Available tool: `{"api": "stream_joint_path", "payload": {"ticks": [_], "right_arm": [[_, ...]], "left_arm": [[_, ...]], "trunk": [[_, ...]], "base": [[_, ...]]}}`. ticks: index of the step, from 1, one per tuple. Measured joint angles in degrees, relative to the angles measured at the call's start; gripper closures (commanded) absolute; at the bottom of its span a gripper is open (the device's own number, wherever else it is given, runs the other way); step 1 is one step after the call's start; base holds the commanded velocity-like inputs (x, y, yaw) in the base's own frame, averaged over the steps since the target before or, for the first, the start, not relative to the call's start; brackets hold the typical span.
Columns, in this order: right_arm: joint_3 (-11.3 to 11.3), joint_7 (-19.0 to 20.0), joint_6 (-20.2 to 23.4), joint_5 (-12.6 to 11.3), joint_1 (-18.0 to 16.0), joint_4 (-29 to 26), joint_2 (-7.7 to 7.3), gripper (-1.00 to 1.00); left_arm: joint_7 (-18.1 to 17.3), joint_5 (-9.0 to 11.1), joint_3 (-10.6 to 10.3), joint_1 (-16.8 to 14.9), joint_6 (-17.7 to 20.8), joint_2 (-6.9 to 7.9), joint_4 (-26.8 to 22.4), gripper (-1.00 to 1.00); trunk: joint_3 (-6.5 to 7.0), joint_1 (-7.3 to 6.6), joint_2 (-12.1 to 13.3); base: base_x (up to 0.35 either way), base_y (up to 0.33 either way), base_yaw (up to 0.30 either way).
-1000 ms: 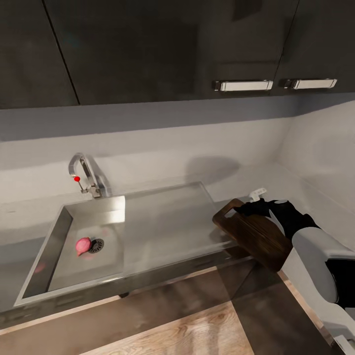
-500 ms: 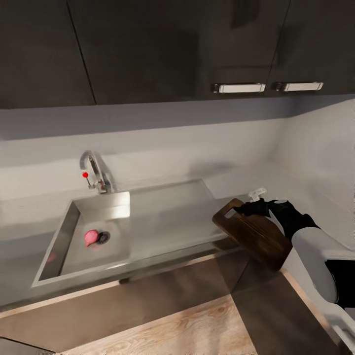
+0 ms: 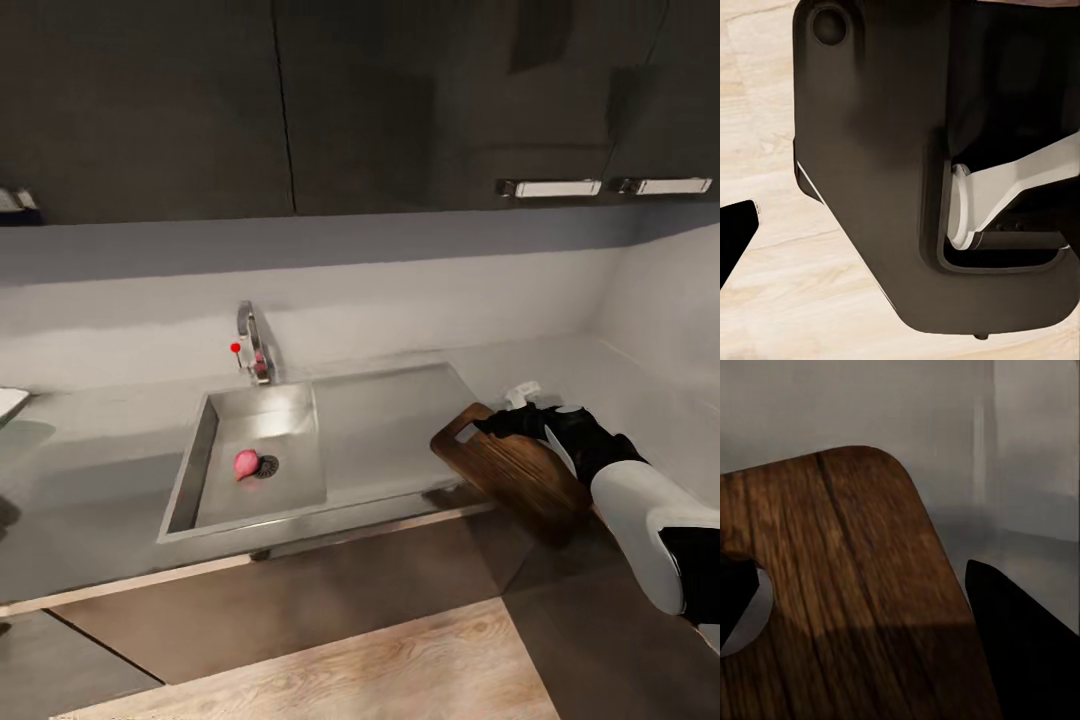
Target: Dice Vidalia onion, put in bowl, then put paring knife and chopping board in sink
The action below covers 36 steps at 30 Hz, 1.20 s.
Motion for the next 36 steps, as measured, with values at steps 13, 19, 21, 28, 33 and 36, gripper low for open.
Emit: {"api": "stream_joint_path", "payload": {"ticks": [13, 19, 21, 28, 33, 36], "right_arm": [[0.01, -0.09, 0.00, 0.00, 0.00, 0.00, 0.00, 1.00], [0.02, -0.09, 0.00, 0.01, 0.01, 0.00, 0.00, 1.00], [0.01, -0.07, 0.01, -0.02, 0.01, 0.05, 0.04, 1.00], [0.01, -0.06, 0.00, -0.01, 0.01, 0.39, 0.03, 1.00], [0.01, -0.11, 0.03, 0.02, 0.01, 0.43, 0.00, 1.00], [0.00, -0.42, 0.02, 0.01, 0.01, 0.44, 0.00, 1.00]], "left_arm": [[0.00, 0.00, 0.00, 0.00, 0.00, 0.00, 0.08, -1.00], [0.00, 0.00, 0.00, 0.00, 0.00, 0.00, 0.09, -1.00], [0.00, 0.00, 0.00, 0.00, 0.00, 0.00, 0.09, -1.00], [0.00, 0.00, 0.00, 0.00, 0.00, 0.00, 0.09, -1.00], [0.00, 0.00, 0.00, 0.00, 0.00, 0.00, 0.09, -1.00], [0.00, 0.00, 0.00, 0.00, 0.00, 0.00, 0.09, -1.00]], "trunk": [[0.92, 0.00, 0.00], [1.03, 0.00, 0.01], [1.03, 0.00, 0.01], [1.03, 0.00, 0.01], [1.03, 0.00, 0.01], [1.03, 0.00, 0.01]], "base": [[-0.002, 0.269, 0.208], [0.000, 0.269, 0.034], [0.000, 0.269, 0.004], [0.000, 0.269, 0.001], [0.000, 0.269, 0.000], [0.000, 0.269, 0.000]]}}
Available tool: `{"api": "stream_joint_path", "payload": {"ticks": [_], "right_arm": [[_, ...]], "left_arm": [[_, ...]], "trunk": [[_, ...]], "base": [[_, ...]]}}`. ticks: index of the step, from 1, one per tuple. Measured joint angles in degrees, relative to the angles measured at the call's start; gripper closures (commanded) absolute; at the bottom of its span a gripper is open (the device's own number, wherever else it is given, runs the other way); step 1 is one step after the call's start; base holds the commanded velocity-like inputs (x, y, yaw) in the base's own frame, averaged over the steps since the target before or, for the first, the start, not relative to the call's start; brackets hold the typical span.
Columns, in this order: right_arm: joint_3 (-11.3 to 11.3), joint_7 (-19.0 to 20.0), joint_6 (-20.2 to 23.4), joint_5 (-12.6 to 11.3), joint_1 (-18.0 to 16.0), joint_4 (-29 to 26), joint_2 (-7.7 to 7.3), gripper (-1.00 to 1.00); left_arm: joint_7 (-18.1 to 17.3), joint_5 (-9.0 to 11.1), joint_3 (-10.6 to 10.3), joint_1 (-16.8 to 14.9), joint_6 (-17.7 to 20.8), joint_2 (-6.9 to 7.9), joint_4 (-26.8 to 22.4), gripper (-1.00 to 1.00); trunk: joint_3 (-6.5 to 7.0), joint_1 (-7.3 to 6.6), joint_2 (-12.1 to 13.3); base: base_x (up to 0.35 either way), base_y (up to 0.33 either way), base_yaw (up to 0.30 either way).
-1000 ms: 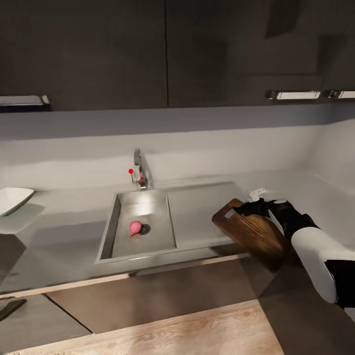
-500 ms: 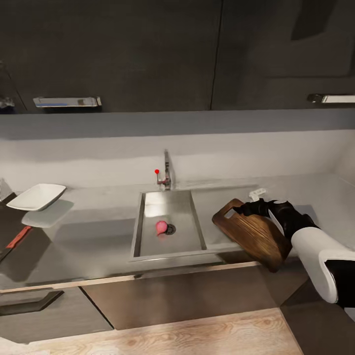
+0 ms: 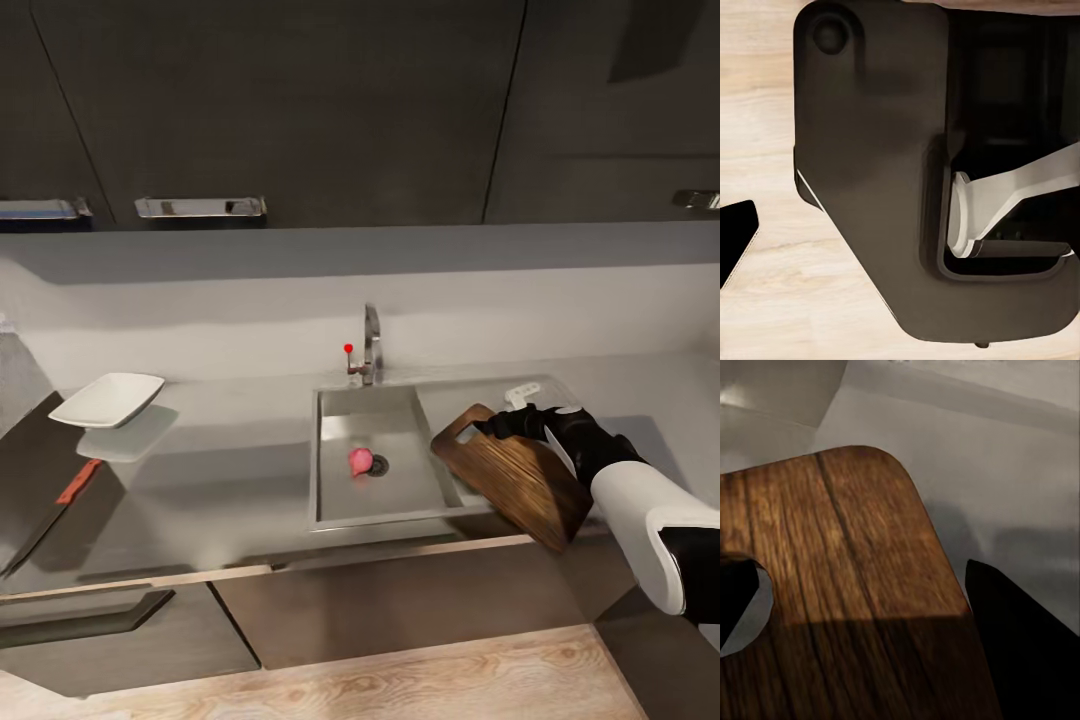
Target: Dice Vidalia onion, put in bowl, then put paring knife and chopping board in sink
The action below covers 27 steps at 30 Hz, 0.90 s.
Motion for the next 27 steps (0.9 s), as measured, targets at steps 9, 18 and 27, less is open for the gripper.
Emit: {"api": "stream_joint_path", "payload": {"ticks": [9, 18, 27], "right_arm": [[-0.01, -0.18, 0.04, -0.04, 0.00, 0.00, 0.03, 1.00], [0.00, -0.19, -0.01, 0.01, 0.00, 0.00, 0.09, 1.00], [0.00, -0.19, -0.02, 0.00, 0.00, 0.00, 0.09, 1.00]], "left_arm": [[0.00, 0.00, 0.00, 0.00, 0.00, 0.00, -0.08, -1.00], [0.00, 0.00, 0.00, 0.00, -0.01, 0.00, -0.09, -1.00], [0.00, 0.00, 0.00, 0.00, -0.01, 0.00, -0.09, -1.00]], "trunk": [[0.00, 0.00, 0.00], [0.00, 0.00, 0.00], [0.00, 0.00, 0.00]], "base": [[0.000, 0.269, 0.000], [0.000, 0.267, 0.000], [0.000, 0.259, 0.000]]}}
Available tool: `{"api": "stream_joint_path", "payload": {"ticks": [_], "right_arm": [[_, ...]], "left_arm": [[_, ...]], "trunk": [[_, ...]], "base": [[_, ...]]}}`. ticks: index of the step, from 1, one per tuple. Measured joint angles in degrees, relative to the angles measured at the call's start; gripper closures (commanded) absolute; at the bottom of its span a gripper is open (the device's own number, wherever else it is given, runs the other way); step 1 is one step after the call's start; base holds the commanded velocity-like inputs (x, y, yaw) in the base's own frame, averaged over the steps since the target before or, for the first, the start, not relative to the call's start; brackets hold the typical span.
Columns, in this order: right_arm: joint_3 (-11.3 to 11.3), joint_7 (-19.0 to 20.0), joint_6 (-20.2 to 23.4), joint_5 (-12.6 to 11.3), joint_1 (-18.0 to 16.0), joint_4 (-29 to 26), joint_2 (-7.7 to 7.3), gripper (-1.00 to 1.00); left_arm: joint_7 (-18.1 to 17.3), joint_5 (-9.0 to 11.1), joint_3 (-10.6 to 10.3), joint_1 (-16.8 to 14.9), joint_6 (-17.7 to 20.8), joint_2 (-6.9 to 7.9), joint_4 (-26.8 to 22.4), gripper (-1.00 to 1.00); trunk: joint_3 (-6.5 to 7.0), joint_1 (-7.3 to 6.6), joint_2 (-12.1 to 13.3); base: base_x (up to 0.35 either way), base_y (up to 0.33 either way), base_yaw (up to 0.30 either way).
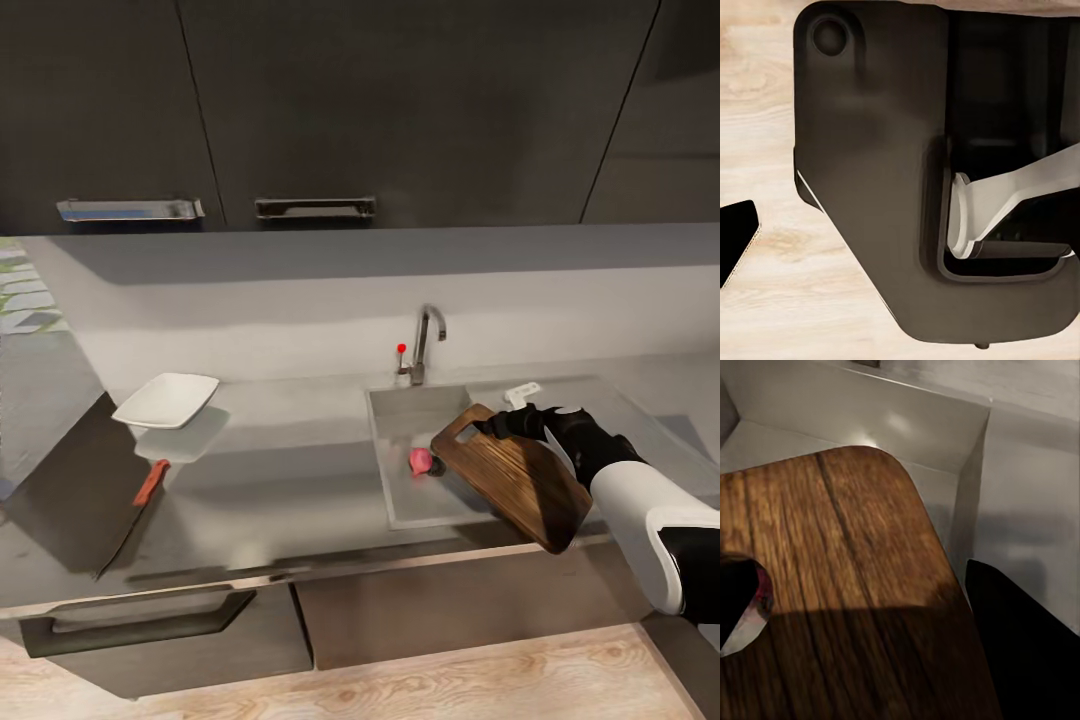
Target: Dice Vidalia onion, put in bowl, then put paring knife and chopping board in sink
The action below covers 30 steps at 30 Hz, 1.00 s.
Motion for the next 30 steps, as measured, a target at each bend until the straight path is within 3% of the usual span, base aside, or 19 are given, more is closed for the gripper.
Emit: {"api": "stream_joint_path", "payload": {"ticks": [12, 30], "right_arm": [[-0.02, -3.17, 0.00, -0.13, -0.01, 0.54, 0.23, 1.00], [-0.01, -3.04, -0.05, -0.26, 0.00, 0.69, 0.21, 1.00]], "left_arm": [[0.01, 0.00, 0.00, 0.00, 0.00, 0.00, 0.00, -1.00], [0.00, 0.00, 0.00, 0.00, 0.01, 0.00, 0.09, -1.00]], "trunk": [[0.00, 0.00, 0.00], [0.00, 0.00, 0.00]], "base": [[0.000, 0.256, 0.000], [0.000, 0.260, 0.000]]}}
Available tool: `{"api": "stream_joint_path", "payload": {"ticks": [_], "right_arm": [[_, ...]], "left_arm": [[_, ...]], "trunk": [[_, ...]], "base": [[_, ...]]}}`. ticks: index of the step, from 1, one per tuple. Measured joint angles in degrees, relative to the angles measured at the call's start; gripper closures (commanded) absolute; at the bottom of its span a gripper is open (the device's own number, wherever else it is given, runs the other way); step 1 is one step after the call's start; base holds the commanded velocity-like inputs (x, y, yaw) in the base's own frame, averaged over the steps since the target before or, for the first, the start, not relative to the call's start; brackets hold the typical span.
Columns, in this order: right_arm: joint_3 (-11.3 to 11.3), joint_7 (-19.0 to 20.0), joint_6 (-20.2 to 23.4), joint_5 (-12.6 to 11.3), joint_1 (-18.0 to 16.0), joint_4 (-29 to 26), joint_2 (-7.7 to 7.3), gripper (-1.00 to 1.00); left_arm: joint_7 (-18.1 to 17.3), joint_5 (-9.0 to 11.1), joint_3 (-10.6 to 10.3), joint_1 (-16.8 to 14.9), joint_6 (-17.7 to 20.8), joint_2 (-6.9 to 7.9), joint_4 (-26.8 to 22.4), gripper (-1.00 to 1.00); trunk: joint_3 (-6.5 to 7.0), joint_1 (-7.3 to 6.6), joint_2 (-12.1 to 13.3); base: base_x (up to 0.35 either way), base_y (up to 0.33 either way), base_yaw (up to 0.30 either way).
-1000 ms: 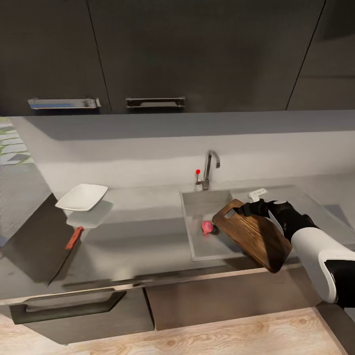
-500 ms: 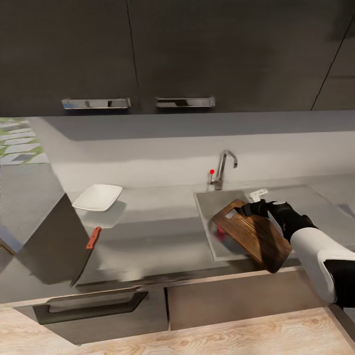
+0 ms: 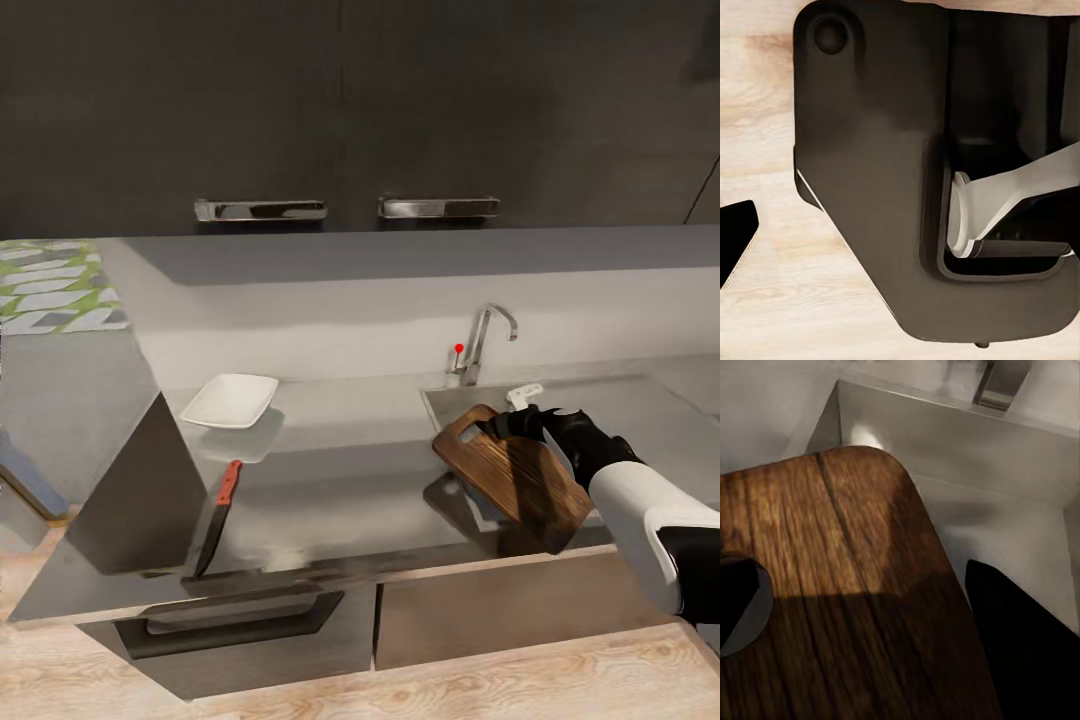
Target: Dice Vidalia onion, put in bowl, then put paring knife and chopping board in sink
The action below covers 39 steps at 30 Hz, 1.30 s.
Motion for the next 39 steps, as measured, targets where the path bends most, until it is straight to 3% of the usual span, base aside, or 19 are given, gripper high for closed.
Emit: {"api": "stream_joint_path", "payload": {"ticks": [17, 24, 33, 36, 39], "right_arm": [[-0.02, -1.10, 0.51, 0.06, 0.00, 0.10, 0.38, 1.00], [-0.15, -7.82, 2.40, -0.09, 0.00, 0.03, 2.62, 1.00], [-0.26, -9.11, 3.19, -0.32, 0.00, -0.08, 3.36, 1.00], [-0.36, -9.22, 3.33, -1.84, -0.01, -0.15, 3.37, 1.00], [-0.39, -10.88, 3.39, -4.94, -0.02, -0.13, 3.34, 1.00]], "left_arm": [[0.00, 0.00, 0.00, 0.00, -0.09, 0.00, 0.00, -1.00], [0.00, 0.00, 0.00, 0.00, -0.09, 0.00, 0.00, -1.00], [0.00, 0.00, 0.00, 0.00, -0.09, 0.00, 0.00, -1.00], [-0.01, 0.00, 0.00, 0.00, -0.12, 0.00, -0.05, -1.00], [-0.17, -0.04, 0.00, -0.01, -0.24, 0.00, -0.43, -1.00]], "trunk": [[0.00, 0.00, 0.00], [0.00, 0.00, 0.00], [0.00, 0.00, 0.00], [0.00, 0.00, 0.00], [0.01, 0.00, -0.01]], "base": [[0.000, 0.267, 0.000], [0.000, 0.264, 0.000], [0.000, 0.255, 0.000], [0.000, 0.143, 0.000], [0.000, 0.032, 0.000]]}}
